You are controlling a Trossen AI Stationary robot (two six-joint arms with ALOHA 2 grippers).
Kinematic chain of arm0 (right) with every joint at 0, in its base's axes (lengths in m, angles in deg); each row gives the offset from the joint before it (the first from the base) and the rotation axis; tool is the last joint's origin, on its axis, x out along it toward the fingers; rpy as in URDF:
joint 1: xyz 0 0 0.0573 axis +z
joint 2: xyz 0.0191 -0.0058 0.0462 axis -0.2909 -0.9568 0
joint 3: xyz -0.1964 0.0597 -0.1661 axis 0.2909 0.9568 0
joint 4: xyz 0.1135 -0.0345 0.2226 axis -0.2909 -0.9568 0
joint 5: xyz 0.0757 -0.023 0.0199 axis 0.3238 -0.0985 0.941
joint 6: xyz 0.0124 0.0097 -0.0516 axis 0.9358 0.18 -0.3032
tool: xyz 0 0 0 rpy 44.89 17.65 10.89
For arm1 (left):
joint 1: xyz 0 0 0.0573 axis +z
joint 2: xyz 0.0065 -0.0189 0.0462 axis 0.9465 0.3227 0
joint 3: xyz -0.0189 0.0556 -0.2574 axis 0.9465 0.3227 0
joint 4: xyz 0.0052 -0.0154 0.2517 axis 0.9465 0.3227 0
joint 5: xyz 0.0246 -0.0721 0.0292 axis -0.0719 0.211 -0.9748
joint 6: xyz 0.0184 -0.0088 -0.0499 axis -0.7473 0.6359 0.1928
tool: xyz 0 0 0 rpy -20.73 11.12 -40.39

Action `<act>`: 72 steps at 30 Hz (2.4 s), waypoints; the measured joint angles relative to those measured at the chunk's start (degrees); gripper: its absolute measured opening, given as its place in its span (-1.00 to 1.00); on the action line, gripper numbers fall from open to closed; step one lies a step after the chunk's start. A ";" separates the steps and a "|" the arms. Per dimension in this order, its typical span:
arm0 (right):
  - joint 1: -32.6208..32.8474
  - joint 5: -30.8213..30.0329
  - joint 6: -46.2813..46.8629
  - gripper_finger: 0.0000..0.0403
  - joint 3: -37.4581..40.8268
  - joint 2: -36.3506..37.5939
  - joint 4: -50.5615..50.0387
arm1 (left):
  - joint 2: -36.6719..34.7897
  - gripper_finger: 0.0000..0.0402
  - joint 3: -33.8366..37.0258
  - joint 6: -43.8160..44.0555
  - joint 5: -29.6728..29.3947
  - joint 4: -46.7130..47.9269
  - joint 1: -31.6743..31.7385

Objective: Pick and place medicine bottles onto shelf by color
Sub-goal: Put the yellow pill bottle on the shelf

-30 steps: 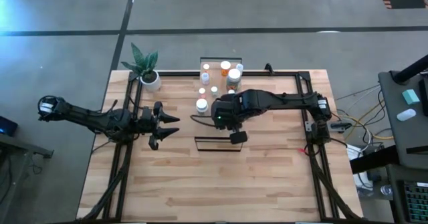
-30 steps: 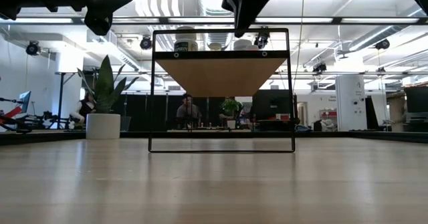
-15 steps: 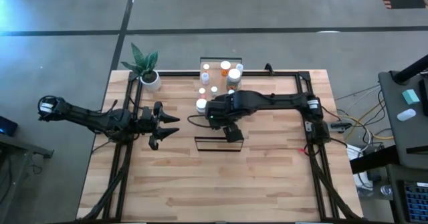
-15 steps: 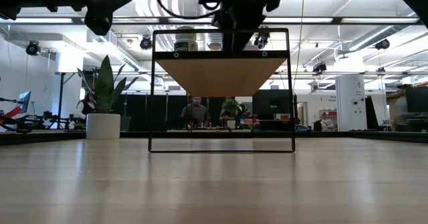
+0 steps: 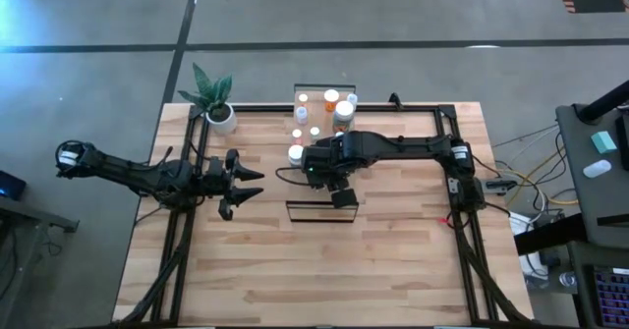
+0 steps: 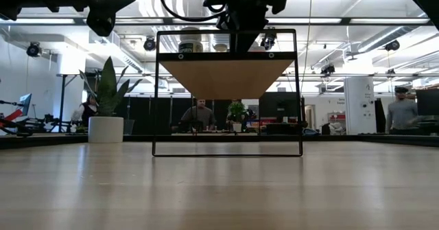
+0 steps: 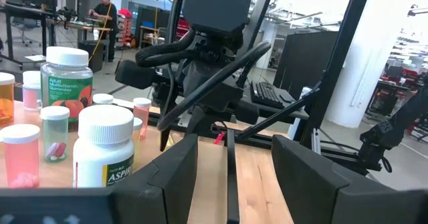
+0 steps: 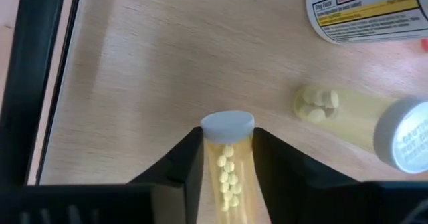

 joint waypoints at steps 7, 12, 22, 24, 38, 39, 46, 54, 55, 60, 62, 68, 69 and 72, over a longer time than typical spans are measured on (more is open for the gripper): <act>0.00 0.00 -0.02 -0.59 0.00 0.00 -0.02 | 0.00 -0.12 0.00 -0.02 0.08 0.00 0.00; 0.02 0.02 0.88 -0.54 0.00 0.00 -0.01 | 0.00 -0.12 0.00 -0.02 0.40 0.00 0.01; -0.23 0.17 5.46 -0.12 0.00 -0.07 -0.08 | 0.00 -0.12 0.00 -0.02 0.91 0.00 0.01; -0.46 0.34 5.45 -0.09 0.01 -0.07 -0.24 | 0.00 -0.12 0.00 -0.02 0.91 0.00 0.01; -1.75 4.50 5.49 -0.48 0.84 -0.07 -0.14 | 0.00 -0.12 0.00 -0.02 0.89 0.00 0.00; -1.75 4.50 5.49 -0.50 1.04 -0.02 -0.04 | 0.00 -0.13 0.00 -0.02 0.89 0.00 0.01; -1.75 4.48 5.46 -0.55 0.50 0.06 -0.42 | 0.00 -0.13 0.00 -0.02 0.89 0.00 0.00; -1.73 4.50 7.03 -0.53 -0.31 4.33 -1.69 | -0.09 -0.12 0.00 -0.02 0.89 -0.03 0.01; -1.73 4.61 7.57 -0.54 -0.31 5.05 -1.86 | -0.09 -0.13 0.00 -0.02 0.89 -0.06 -0.01; -1.72 7.99 10.55 -0.54 1.01 9.90 -1.92 | -0.13 -0.12 0.00 -0.02 0.87 -0.12 0.00; -1.44 8.69 11.28 -0.55 3.12 12.82 -1.34 | -0.13 -0.13 0.00 -0.02 0.87 -0.09 0.01; 0.34 8.60 14.57 -0.55 18.86 25.92 12.15 | -0.13 -0.13 0.00 -0.08 0.87 -0.13 -0.01; 0.67 8.56 14.87 -0.55 22.66 28.55 16.32 | -0.10 -0.12 0.00 -0.14 0.87 -0.20 0.00; 1.23 8.55 15.28 -0.55 35.44 36.48 31.46 | -0.09 -0.13 0.00 -0.15 0.87 -0.15 -0.01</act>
